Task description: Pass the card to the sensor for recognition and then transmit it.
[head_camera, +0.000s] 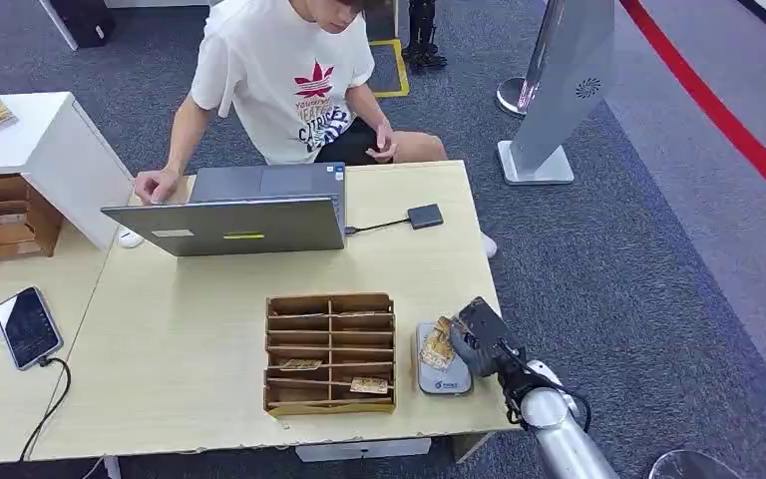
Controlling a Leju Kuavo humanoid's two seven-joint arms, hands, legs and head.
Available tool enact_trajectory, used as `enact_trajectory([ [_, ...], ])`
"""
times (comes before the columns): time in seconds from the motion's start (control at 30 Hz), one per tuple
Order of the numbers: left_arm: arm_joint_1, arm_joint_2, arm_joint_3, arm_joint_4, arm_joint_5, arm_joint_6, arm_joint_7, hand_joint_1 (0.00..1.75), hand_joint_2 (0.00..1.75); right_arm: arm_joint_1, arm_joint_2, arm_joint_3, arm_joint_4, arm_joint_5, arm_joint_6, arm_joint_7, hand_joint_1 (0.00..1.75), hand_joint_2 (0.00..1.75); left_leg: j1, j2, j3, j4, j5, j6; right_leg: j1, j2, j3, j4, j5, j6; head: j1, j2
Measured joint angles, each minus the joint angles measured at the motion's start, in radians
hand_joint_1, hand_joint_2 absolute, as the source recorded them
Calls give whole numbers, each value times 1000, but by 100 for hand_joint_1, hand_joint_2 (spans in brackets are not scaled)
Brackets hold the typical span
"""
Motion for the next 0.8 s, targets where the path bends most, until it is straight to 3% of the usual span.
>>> enact_trajectory([
  [0.6, 0, 0, 0, 0, 0, 0, -1, 0, 0, -8, 1, 0, 6, 2, -2, -5, 175, 175, 0, 0, 0, 0, 0, 0, 0, 0, 0, 0, 0, 0, 0, 0],
  [0.8, 0, 0, 0, 0, 13, 0, -2, 0, 0, 5, 1, -11, -57, 23, -28, -11, 175, 175, 0, 0, 0, 0, 0, 0, 0, 0, 0, 0, 0, 0, 0, 0],
])
